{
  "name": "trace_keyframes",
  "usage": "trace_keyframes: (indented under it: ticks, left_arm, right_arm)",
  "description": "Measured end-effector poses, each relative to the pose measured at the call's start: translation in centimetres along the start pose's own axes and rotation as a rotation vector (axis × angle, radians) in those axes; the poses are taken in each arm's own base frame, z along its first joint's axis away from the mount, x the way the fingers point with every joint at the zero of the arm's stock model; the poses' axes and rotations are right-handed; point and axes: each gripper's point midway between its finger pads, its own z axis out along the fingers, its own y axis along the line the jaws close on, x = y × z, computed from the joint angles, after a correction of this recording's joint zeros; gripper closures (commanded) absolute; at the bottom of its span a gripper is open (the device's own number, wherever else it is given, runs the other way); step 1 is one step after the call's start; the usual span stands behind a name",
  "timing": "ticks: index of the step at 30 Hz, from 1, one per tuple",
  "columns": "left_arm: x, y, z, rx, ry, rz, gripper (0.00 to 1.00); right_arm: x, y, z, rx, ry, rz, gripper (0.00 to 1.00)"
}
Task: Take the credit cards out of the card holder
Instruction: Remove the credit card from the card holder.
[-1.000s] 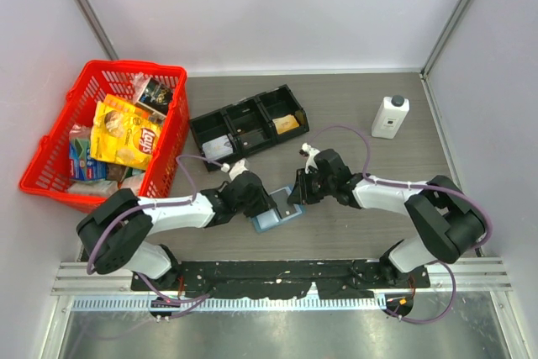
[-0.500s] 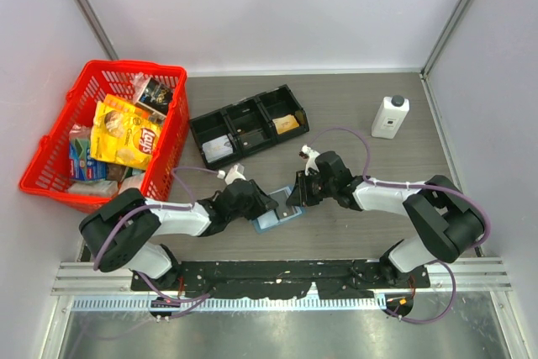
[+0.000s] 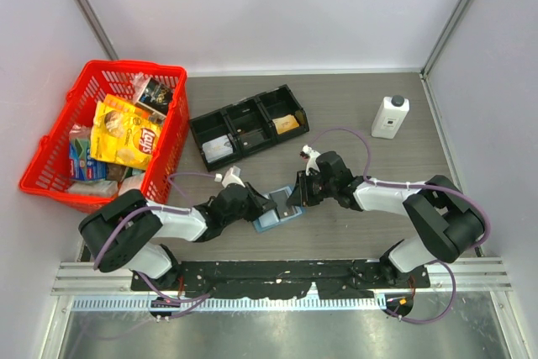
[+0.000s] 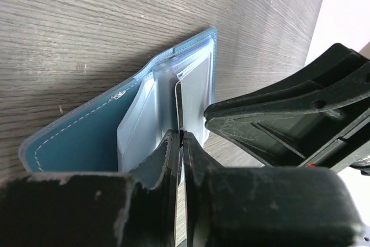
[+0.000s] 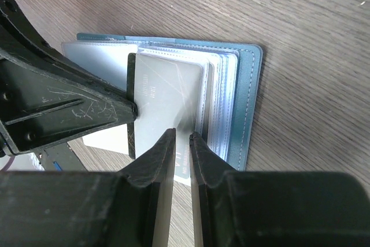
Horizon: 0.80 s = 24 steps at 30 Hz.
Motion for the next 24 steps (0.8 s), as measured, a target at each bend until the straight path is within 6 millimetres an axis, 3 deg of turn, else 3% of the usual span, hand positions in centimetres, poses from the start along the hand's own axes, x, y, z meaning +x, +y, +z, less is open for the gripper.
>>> trace_keyframes:
  ticks: [8,13,24]
  left_arm:
    - [-0.1,-0.8,0.2,0.05,0.001,-0.013,0.91]
    - [0.0,-0.9,0.4,0.065,0.003,-0.02,1.0]
    - [-0.1,-0.2,-0.9,0.068,0.0,-0.029,1.0]
  right_arm:
    - [-0.1,-0.1,0.0,0.001,-0.001,0.007,0.79]
    - [-0.1,-0.2,0.0,0.0,-0.003,0.013,0.78]
    - [-0.1,0.1,0.5,-0.03,0.002,0.032,0.79]
